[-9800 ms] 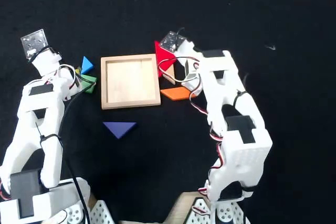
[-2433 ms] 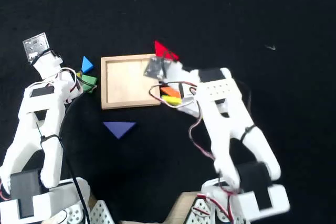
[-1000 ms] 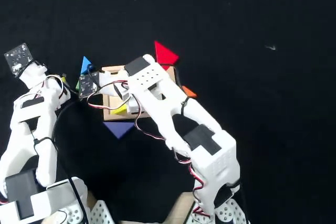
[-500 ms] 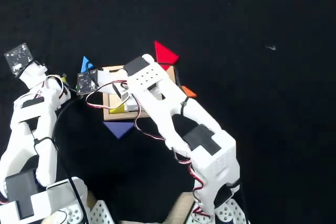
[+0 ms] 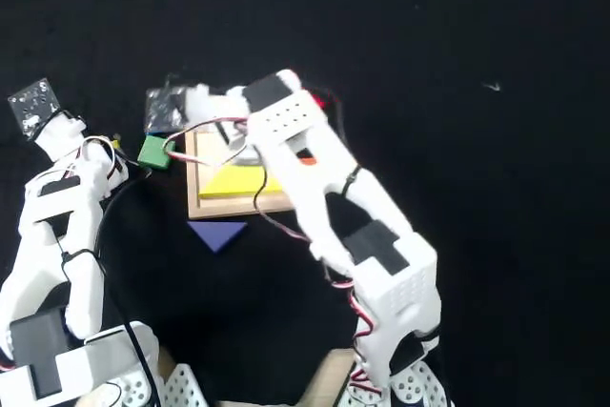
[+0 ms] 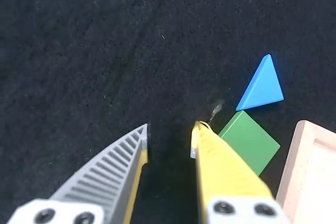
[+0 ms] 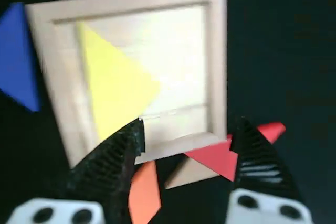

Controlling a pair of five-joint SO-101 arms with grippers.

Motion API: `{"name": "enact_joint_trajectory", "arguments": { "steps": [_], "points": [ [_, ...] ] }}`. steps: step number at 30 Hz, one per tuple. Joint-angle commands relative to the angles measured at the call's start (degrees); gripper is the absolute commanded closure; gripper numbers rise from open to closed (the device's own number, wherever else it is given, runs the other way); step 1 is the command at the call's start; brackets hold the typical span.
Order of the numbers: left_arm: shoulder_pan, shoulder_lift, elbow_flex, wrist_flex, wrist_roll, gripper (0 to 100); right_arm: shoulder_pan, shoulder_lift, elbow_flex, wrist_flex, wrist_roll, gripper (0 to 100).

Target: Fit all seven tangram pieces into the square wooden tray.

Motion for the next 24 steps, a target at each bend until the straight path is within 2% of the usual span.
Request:
{"name": "enact_joint_trajectory", "arguments": {
  "steps": [1,2,4,5,7,14,24],
  "points": [
    [0.1,-0.4,-0.5,-1.1,0.0,85,2.8,0.8,1.6,-13.7,-5.4,95.2],
    [0.1,-0.4,-0.5,-1.1,0.0,85,3.0,1.6,2.8,-17.3,-6.8,99.7],
    [0.1,-0.4,-0.5,-1.1,0.0,85,2.9,3.4,4.2,-22.0,-9.1,94.7],
    [0.1,-0.4,-0.5,-1.1,0.0,85,2.8,4.4,4.4,-22.7,-9.8,95.4],
    [0.1,-0.4,-0.5,-1.1,0.0,85,2.3,6.1,4.2,-23.3,-10.3,99.1],
    [0.2,-0.4,-0.5,-1.2,0.0,85,1.8,10.9,3.2,-22.9,-10.2,98.8],
    [0.2,-0.4,-0.7,-1.2,0.0,85,-2.5,11.1,3.6,-12.0,-6.9,98.8]
  ]
}}
